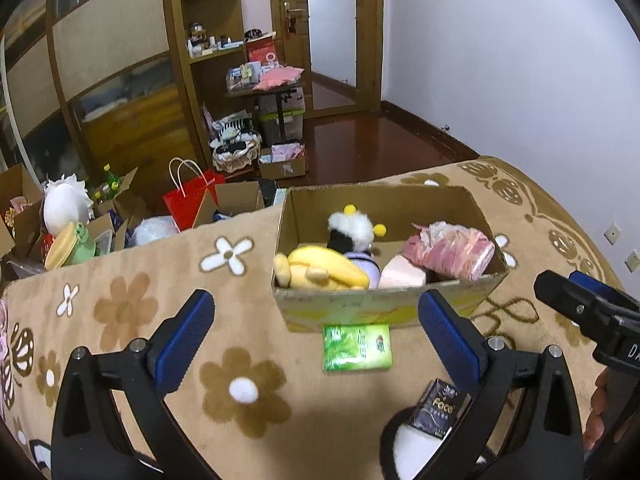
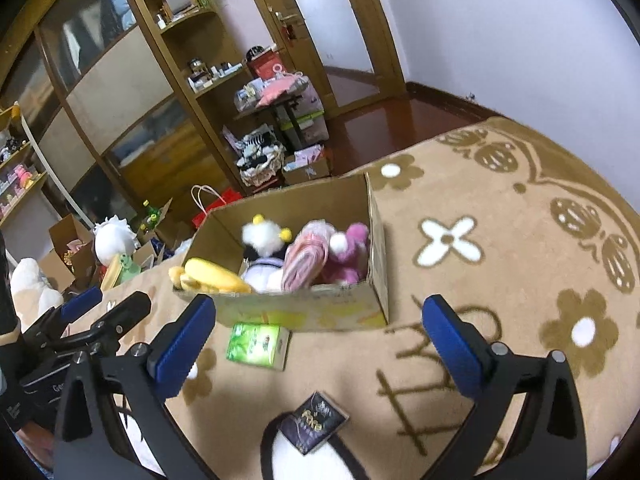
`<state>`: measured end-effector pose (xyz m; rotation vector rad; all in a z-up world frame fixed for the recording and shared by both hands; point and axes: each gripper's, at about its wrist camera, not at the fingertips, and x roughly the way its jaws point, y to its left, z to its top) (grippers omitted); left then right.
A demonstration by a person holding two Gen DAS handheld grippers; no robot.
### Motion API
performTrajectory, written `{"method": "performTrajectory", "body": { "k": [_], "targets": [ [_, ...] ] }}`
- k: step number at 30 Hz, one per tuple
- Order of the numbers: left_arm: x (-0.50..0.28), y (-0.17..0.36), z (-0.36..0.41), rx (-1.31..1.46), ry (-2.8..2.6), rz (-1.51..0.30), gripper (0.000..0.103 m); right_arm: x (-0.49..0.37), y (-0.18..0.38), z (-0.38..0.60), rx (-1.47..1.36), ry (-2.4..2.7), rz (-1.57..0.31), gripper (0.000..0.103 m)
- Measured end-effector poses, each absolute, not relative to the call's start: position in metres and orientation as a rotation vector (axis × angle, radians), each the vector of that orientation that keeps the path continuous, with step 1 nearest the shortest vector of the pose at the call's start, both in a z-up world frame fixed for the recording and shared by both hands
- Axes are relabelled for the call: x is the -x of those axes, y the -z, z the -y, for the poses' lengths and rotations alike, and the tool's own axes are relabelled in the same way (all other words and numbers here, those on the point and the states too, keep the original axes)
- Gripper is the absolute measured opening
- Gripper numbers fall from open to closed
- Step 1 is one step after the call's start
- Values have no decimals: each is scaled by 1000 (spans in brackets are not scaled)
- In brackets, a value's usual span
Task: Organize soft objects
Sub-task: 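Lower the left tool onto the green tissue pack while the right tool lowers onto the black tissue pack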
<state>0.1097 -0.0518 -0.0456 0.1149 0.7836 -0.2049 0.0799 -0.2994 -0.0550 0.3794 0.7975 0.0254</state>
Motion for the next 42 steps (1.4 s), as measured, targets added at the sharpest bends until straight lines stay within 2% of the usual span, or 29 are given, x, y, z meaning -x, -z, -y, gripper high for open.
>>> {"method": "performTrajectory", "body": {
  "k": [42],
  "targets": [
    [-154, 157, 66, -42, 343, -1090, 100, -92, 189, 265, -418, -2, -1220, 103]
  ]
}}
